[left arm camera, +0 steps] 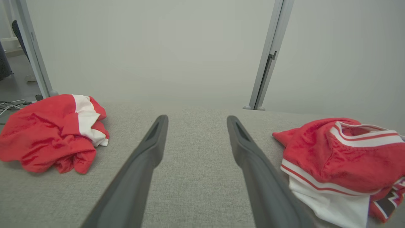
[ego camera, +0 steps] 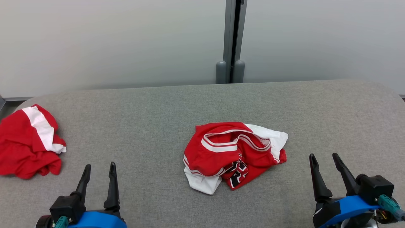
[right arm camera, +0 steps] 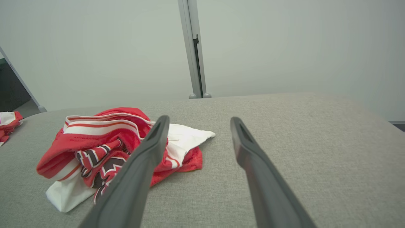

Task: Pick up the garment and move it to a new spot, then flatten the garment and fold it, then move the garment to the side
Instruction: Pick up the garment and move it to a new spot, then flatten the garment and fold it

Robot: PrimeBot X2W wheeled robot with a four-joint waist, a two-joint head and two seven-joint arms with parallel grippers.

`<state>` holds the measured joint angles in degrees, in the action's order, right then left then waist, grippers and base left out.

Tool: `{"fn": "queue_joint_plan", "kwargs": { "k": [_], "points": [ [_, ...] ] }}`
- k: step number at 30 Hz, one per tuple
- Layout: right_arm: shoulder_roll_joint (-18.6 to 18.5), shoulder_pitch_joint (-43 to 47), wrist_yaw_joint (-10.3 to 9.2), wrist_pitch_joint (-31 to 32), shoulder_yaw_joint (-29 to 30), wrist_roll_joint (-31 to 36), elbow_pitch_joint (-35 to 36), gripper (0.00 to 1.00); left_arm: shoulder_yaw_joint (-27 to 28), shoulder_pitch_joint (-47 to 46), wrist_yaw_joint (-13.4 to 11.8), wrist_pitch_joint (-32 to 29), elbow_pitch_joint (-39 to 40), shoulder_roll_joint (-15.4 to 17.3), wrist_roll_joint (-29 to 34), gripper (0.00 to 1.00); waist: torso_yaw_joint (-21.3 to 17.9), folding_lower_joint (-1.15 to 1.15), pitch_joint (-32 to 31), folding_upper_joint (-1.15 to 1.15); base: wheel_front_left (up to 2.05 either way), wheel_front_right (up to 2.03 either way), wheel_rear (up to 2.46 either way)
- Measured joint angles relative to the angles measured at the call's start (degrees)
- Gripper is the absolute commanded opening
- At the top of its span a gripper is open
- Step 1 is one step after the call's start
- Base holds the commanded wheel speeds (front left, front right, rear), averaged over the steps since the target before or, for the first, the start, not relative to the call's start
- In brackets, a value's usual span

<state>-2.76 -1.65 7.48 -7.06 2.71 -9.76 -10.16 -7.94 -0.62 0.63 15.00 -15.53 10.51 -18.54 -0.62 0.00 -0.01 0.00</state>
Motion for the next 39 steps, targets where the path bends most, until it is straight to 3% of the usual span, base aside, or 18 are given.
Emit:
{"fn": "queue_joint_plan", "kwargs": {
  "k": [15, 24, 31, 39],
  "points": [
    [0.0, 0.16, 0.0, 0.29, -0.15, -0.48, -0.33, 1.0, 1.35, 0.21, 1.49, 0.0, -1.51, -0.87, 1.36, 1.0, 0.38, 0.0, -0.04, 0.0, 0.0, 0.0, 0.0],
    [0.0, -4.51, 0.0, 3.32, -3.9, -0.36, -0.92, 1.0, 1.66, -0.96, 2.26, 0.0, -2.0, -1.42, 1.47, 1.0, 0.79, 0.0, 1.48, 0.0, 0.0, 0.0, 0.0],
    [-0.29, -12.63, 0.0, 10.01, -8.06, 0.63, -9.53, 1.0, 1.44, -3.59, 2.96, 0.0, -1.34, -1.8, 1.92, 1.0, 1.61, 0.01, 4.55, 0.0, 0.0, 0.0, 0.0],
    [-1.71, -20.58, 0.0, 11.92, -8.99, -0.51, -23.76, 1.0, 0.6, -5.64, 3.94, 0.01, -1.03, -2.5, 2.86, 1.0, 4.48, 0.01, 7.43, 0.0, 0.0, 0.0, 0.0]
  ]
}}
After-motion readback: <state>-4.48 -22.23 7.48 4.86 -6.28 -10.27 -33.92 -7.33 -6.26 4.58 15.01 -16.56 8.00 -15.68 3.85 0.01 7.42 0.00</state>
